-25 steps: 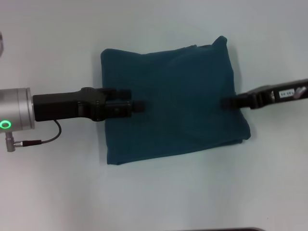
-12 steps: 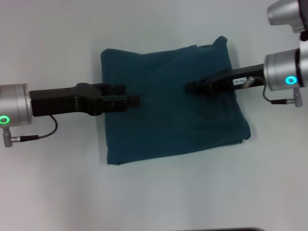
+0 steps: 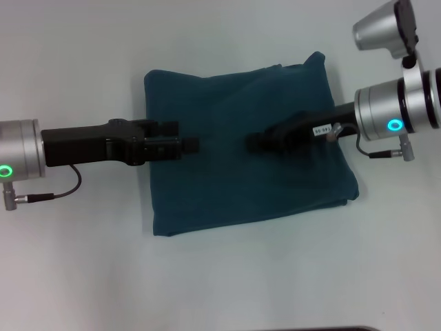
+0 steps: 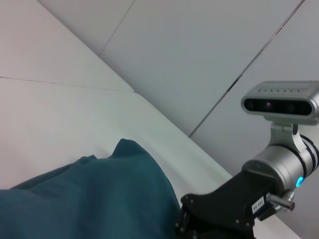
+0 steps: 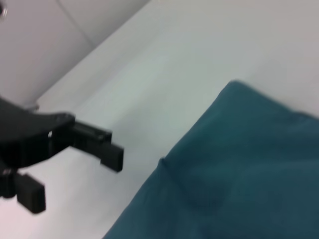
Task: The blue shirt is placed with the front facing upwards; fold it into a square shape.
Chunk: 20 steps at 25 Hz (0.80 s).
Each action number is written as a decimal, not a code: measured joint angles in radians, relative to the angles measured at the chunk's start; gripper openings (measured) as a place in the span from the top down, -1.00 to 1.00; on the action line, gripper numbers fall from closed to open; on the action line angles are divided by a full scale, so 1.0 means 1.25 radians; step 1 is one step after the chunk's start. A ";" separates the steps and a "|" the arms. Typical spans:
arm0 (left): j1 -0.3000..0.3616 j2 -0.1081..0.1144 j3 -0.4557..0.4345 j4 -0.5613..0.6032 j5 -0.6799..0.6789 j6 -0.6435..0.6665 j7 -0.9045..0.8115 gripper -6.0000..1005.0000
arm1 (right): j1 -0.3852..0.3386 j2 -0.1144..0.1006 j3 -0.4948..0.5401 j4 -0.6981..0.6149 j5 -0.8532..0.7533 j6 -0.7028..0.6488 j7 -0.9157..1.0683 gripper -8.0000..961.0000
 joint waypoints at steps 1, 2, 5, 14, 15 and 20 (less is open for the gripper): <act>0.000 0.000 0.001 0.000 0.000 0.000 0.000 -0.61 | 0.000 0.000 -0.008 -0.003 0.000 0.001 0.001 0.90; -0.001 0.000 0.001 0.000 0.000 0.000 0.001 -0.61 | 0.000 -0.001 -0.015 -0.006 0.000 0.002 0.001 0.90; -0.001 -0.001 0.002 0.000 0.000 0.000 0.001 -0.61 | 0.000 -0.001 -0.031 -0.014 -0.001 0.012 0.002 0.90; 0.000 -0.001 0.006 0.003 0.003 0.000 0.003 -0.61 | -0.019 -0.012 -0.053 -0.005 -0.004 0.142 -0.013 0.91; 0.000 -0.001 0.006 0.003 0.003 -0.001 0.003 -0.61 | -0.025 -0.013 -0.050 0.001 -0.003 0.156 -0.017 0.90; -0.002 -0.012 0.008 0.004 0.004 -0.050 0.004 -0.61 | -0.061 -0.016 0.000 0.046 0.002 0.188 -0.020 0.90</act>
